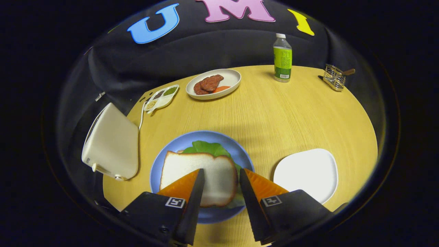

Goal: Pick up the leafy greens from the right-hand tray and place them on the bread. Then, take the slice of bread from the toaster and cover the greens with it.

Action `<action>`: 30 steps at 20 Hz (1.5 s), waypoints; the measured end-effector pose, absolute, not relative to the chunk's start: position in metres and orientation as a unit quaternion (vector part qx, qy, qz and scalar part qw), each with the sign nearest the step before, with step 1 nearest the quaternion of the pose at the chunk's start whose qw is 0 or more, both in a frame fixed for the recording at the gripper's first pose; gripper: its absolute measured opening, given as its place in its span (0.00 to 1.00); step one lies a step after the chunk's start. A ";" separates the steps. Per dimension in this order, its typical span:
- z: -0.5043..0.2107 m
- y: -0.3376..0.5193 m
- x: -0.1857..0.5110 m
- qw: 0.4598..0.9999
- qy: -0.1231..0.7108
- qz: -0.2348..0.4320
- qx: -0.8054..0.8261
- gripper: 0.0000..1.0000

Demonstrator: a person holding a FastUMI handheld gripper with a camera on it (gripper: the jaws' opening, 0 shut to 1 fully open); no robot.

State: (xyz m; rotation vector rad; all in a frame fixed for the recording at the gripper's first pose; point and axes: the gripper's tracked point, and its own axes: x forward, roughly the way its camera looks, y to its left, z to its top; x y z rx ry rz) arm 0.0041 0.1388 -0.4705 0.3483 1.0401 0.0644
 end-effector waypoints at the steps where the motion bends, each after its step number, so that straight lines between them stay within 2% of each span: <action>1: -0.465 0.137 0.008 0.857 0.486 0.030 0.170 0.64; 9: -0.420 0.104 0.013 0.889 0.433 0.054 0.137 0.94; 12: -0.393 0.092 0.014 0.905 0.405 0.066 0.111 0.98; 22: -0.246 0.095 0.021 0.955 0.255 0.132 0.071 0.98; 30: -0.176 0.080 0.010 0.967 0.191 0.151 0.074 0.98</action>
